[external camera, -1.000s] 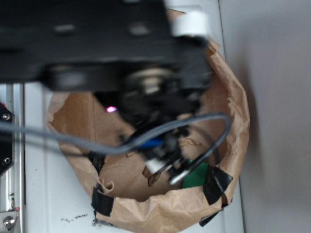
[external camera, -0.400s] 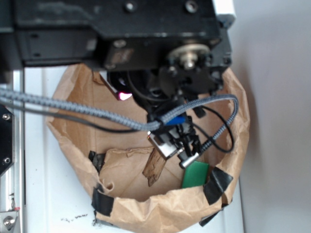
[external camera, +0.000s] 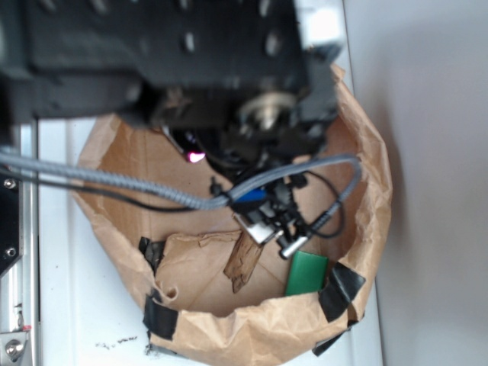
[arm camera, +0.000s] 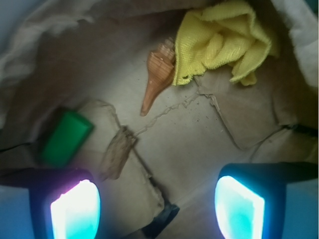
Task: Grab the wood chip.
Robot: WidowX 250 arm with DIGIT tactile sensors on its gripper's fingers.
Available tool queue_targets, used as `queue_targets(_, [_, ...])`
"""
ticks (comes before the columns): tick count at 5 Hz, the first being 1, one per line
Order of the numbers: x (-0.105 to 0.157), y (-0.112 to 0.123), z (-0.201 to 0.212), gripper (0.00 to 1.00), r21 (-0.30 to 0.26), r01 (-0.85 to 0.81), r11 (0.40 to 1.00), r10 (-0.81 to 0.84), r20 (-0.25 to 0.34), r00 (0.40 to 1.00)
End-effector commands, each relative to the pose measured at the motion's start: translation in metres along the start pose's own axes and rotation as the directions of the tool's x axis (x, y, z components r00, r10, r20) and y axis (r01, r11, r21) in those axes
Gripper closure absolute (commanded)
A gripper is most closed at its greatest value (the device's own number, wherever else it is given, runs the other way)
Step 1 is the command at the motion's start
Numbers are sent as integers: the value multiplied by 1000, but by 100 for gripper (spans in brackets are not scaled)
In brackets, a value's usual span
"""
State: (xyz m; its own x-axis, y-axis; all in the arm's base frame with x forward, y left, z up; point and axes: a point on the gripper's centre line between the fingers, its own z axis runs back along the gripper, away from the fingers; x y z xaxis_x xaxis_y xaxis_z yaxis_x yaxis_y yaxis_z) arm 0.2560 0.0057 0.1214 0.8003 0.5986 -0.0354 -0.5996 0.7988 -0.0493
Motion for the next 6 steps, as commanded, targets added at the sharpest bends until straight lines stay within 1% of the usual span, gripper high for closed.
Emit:
queue_targets(1, [1,-2,-51,0,99,-5,995,-2,75,997])
queue_targets(2, [1,-7,-59,0,88,12,996,-17,64,998])
queue_targets(3, [-1,-21,-67,0,8,33,999,-34,50,998])
queue_targets(4, [17,-45,-74,0,12,66,998,-66,82,994])
queue_targets(5, [20,-56,-67,0,5,53,999,-54,60,997])
queue_targets(6, [25,-63,-58,0,-9,39,999,-39,20,999])
